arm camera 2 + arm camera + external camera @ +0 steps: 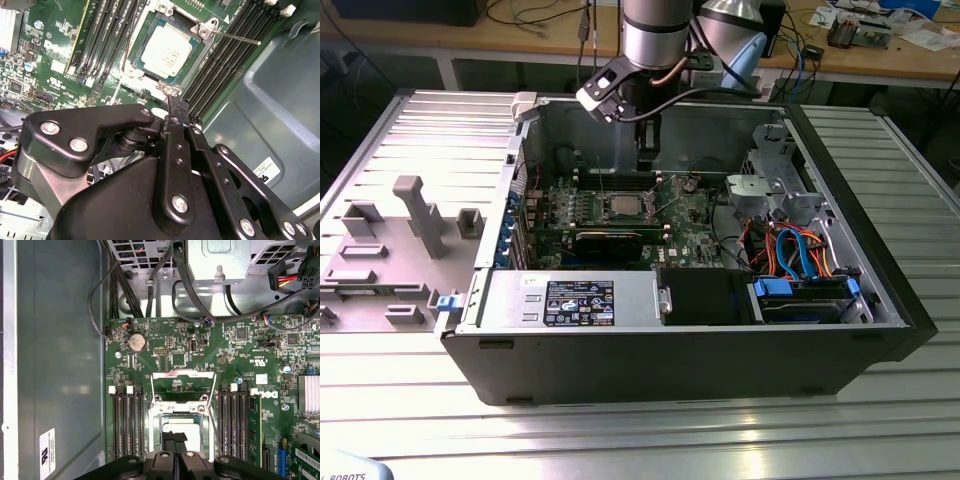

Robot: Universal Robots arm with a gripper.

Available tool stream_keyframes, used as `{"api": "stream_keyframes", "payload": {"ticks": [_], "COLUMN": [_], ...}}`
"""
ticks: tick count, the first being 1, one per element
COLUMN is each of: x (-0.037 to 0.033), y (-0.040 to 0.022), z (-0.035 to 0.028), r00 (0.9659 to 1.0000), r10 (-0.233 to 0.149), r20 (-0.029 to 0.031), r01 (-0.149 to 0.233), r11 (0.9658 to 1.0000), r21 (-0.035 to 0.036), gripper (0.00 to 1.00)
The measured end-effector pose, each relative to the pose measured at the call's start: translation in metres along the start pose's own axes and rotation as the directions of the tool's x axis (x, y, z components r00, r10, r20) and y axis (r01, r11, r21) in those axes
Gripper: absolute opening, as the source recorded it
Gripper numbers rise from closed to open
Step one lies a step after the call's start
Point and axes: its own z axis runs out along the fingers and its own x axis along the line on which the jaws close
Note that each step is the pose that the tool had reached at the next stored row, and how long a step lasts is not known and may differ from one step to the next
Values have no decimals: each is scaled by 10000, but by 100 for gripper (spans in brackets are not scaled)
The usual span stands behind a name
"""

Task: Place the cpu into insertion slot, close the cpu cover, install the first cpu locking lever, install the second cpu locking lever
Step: 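Close the cpu cover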

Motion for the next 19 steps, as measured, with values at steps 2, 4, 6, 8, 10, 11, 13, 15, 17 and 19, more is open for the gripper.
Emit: {"api": "stream_keyframes", "payload": {"ticks": [2,4,6,8,10,11,13,15,17,19], "x": [0,0,1,1,1,1,1,1,1,1], "y": [12,30,41,47,56,58,69,77,89,95], "z": [0,0,0,1,1,1,1,1,1,1], "r00": [10000,10000,10000,10000,10000,10000,10000,10000,10000,10000], "r10": [0,0,1,0,0,0,1,0,0,0], "r20": [1,1,1,1,0,0,0,1,0,0], "r01": [0,0,-1,0,0,0,-1,0,0,0], "r11": [10000,10000,10000,10000,10000,10000,10000,10000,10000,10000], "r21": [1,0,1,0,0,0,0,0,0,0], "gripper": [11,11,11,11,11,11,11,11,11,11]}}
